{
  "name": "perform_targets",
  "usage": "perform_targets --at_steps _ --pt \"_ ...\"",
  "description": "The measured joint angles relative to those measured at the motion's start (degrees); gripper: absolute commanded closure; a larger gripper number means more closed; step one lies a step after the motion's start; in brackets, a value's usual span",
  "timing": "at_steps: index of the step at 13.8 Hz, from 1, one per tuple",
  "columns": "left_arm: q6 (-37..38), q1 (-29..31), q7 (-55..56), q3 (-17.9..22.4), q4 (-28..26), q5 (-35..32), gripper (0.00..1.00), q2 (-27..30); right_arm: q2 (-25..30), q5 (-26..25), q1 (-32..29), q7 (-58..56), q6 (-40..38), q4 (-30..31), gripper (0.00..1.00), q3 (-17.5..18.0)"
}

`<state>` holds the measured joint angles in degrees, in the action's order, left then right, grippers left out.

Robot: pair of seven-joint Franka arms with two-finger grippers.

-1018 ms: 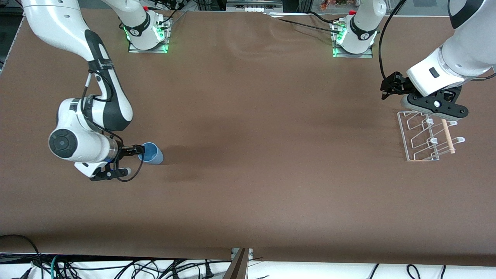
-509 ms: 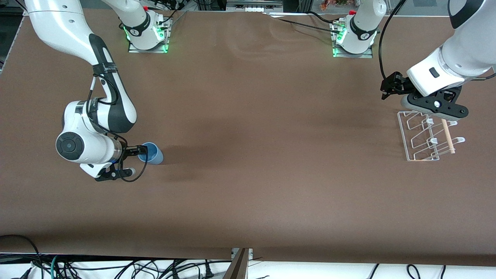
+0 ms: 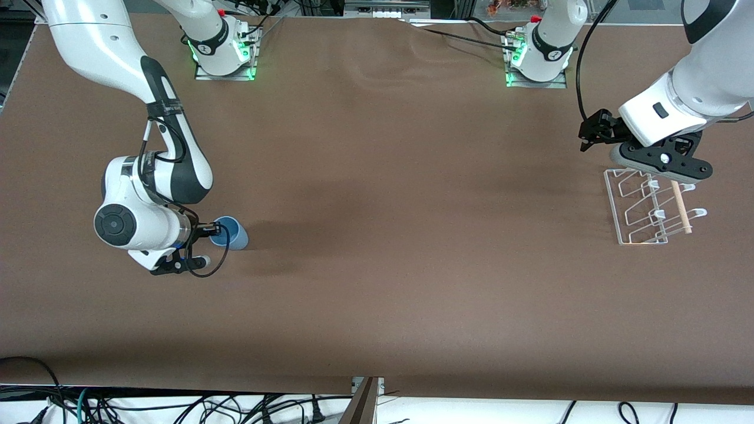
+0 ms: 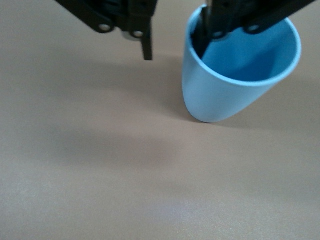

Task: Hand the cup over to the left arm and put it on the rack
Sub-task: 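Close the right gripper on the blue cup rim, then lift the cup with the right gripper while the left gripper approaches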

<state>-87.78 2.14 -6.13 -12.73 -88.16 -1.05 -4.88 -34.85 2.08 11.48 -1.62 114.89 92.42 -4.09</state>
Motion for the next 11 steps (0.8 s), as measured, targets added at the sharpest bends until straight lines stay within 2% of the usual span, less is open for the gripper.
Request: perform_targets --at_steps 1,6,9,11 --pt "0.00 0.01 0.00 0.03 0.00 0.00 0.00 0.00 -0.17 0.00 0.24 0.80 0.00 0.00 1.00 0.03" --pt "0.00 0.05 0.00 0.04 0.00 0.00 0.00 0.00 -0.16 0.39 1.12 2.33 -0.03 -0.18 1.00 0.10" --pt "0.00 0.05 0.00 0.04 0.00 0.00 0.00 0.00 -0.16 0.44 1.45 7.80 -0.01 -1.05 1.00 0.38" --pt "0.00 0.09 0.00 0.05 0.00 0.00 0.00 0.00 -0.01 2.32 2.12 14.58 -1.32 -2.82 1.00 1.89"
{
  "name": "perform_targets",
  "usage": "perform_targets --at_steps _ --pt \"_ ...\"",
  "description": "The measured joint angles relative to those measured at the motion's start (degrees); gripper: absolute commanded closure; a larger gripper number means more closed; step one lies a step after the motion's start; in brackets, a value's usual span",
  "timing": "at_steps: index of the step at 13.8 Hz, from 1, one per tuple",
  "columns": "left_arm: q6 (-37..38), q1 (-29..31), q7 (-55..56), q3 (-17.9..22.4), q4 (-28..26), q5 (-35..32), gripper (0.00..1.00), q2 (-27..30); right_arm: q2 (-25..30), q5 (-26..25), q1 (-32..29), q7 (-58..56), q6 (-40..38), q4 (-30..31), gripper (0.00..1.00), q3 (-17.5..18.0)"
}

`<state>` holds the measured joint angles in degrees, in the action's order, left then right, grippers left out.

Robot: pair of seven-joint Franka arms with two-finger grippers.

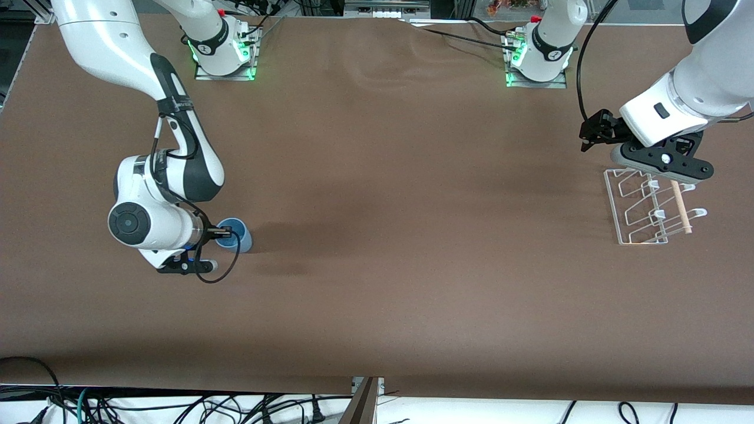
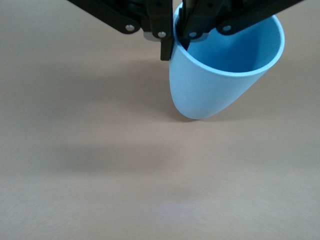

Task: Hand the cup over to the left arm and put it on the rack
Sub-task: 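Lift the cup with the right gripper while the left gripper approaches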

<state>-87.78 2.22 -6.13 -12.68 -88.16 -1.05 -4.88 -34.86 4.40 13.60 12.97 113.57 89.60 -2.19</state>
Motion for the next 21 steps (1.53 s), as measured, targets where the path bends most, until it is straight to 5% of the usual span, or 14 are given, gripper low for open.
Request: perform_targets --at_steps 6,12,21 --pt "0.15 0.11 0.00 0.00 -0.02 0.00 0.00 -0.04 1.25 27.86 0.94 8.06 -10.08 -10.63 1.00 1.75" --pt "1.65 -0.87 -0.67 -0.82 -0.07 4.14 0.00 -1.62 1.34 57.44 2.09 16.03 -7.72 -13.74 1.00 7.72" --pt "-3.61 -4.04 -26.01 -1.16 2.42 18.34 0.00 -6.19 0.53 72.98 17.24 21.65 5.99 -13.94 1.00 9.57"
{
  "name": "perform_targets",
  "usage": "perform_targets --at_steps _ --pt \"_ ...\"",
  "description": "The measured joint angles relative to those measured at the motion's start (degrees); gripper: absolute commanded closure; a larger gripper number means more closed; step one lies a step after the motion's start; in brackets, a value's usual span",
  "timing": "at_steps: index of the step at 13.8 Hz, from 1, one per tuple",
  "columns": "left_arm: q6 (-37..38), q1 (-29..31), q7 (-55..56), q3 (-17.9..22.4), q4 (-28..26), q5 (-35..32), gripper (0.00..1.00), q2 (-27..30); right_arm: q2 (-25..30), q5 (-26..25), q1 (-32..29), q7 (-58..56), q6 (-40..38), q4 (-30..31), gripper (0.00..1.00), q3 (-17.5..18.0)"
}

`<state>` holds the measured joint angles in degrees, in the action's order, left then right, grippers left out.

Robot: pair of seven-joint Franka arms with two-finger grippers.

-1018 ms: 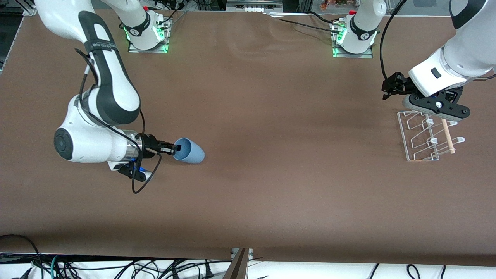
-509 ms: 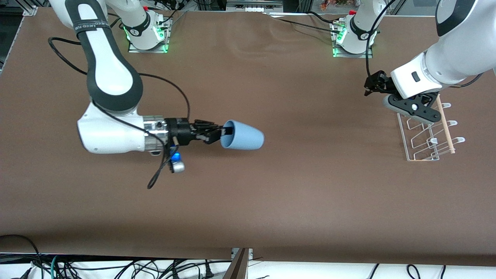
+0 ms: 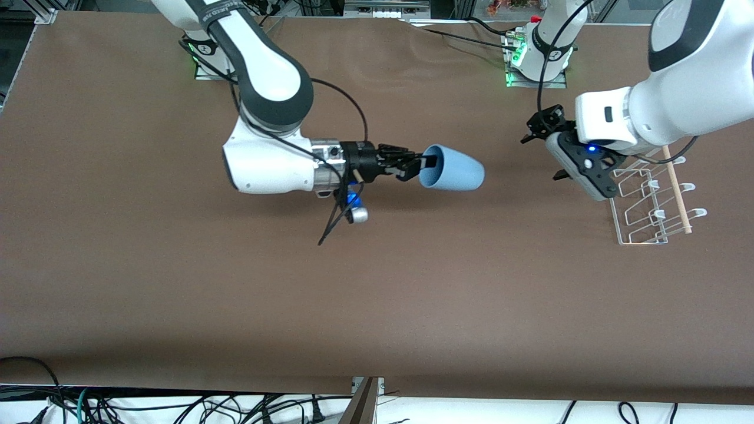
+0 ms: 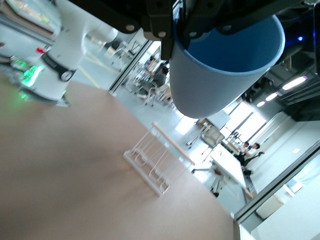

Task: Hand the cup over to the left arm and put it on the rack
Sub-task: 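Lift the cup with the right gripper while the left gripper approaches, then grasp the cup base with the left gripper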

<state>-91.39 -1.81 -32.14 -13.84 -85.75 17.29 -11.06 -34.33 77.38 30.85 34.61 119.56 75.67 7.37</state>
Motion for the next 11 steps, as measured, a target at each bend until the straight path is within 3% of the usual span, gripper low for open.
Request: perform_targets --at_steps 5,11 --pt "-1.92 -2.34 -18.94 0.12 0.00 7.97 0.00 -2.36 -0.17 3.19 0.63 1.00 0.19 -0.61 1.00 -0.22" --pt "-7.39 -2.92 -28.83 0.08 0.07 8.61 0.00 -3.29 -1.25 3.41 0.60 1.02 0.19 -1.31 1.00 -0.30"
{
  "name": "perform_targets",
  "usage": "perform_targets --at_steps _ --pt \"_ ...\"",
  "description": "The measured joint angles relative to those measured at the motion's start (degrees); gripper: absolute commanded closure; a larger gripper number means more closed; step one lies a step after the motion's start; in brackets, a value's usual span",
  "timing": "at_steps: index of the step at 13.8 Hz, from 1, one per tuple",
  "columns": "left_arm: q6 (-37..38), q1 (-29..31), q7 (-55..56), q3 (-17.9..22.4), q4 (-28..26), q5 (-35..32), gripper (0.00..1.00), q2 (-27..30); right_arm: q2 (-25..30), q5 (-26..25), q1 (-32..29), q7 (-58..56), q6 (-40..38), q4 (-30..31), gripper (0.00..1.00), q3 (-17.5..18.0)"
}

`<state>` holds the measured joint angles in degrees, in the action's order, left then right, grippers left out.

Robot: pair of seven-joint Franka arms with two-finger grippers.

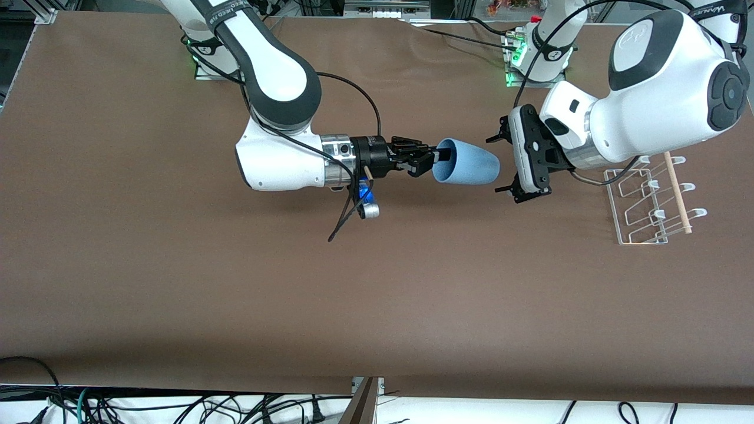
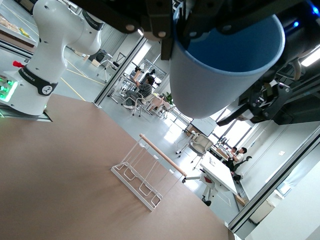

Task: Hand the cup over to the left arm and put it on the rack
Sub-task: 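Grasp the cup base with the left gripper, then open the right gripper and withdraw while the left gripper carries cup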

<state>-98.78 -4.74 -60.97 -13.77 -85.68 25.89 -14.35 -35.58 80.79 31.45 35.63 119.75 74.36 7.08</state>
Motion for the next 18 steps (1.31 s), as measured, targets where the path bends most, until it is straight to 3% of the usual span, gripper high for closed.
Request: perform_targets --at_steps 3,4,5,6,8,9,10,11,13,14,16,18 --pt "-1.79 -1.62 -0.16 -0.15 0.00 0.00 0.01 -1.06 -0.75 0.01 0.09 0.00 0.00 -0.55 1.00 0.02" --pt "-1.88 -2.18 -0.16 -0.17 0.00 0.00 0.22 -1.66 -1.03 0.01 0.19 0.00 -0.01 -0.83 1.00 0.05" --pt "-2.02 -2.66 -0.18 -0.19 0.00 0.00 0.52 -2.30 -1.18 0.02 0.30 0.00 -0.01 -0.98 1.00 0.10" --pt "-2.20 -2.94 -0.21 -0.19 0.05 0.00 0.71 -2.74 -1.24 -0.08 0.37 0.07 0.01 -0.95 1.00 0.07" --pt "-2.08 -2.98 -0.59 -0.16 0.07 0.01 0.74 -2.87 -1.61 0.19 0.30 0.08 0.09 -1.10 1.00 0.03" --pt "-2.12 -2.96 -0.74 -0.15 0.08 0.04 0.74 -2.88 -1.66 0.30 0.30 0.08 0.09 -1.14 0.79 0.03" --pt "-2.12 -2.95 -0.77 -0.15 0.10 0.04 0.74 -2.88 -1.67 0.31 0.30 0.08 0.10 -1.17 0.49 0.03" --pt "-2.12 -2.94 -0.77 -0.14 0.10 0.04 0.74 -2.89 -1.67 0.32 0.29 0.08 0.10 -1.20 0.30 0.03" --pt "-2.12 -2.86 -0.77 -0.03 0.10 0.04 0.74 -2.89 -1.67 0.32 0.26 0.08 0.09 -1.39 0.09 -0.10" --pt "-1.98 -2.80 -0.77 0.10 0.13 0.04 0.74 -2.89 -1.67 0.28 0.16 0.08 0.07 -1.61 0.03 -0.33" --pt "-0.68 -2.63 -0.71 0.41 0.44 0.04 0.74 -2.89 -1.65 -1.15 -0.81 0.44 -0.55 -2.17 0.01 -0.91" --pt "1.47 -1.96 -0.68 0.93 0.87 0.03 0.74 -2.85 -1.40 -6.37 -4.02 1.11 -5.32 -2.84 0.01 -1.24"
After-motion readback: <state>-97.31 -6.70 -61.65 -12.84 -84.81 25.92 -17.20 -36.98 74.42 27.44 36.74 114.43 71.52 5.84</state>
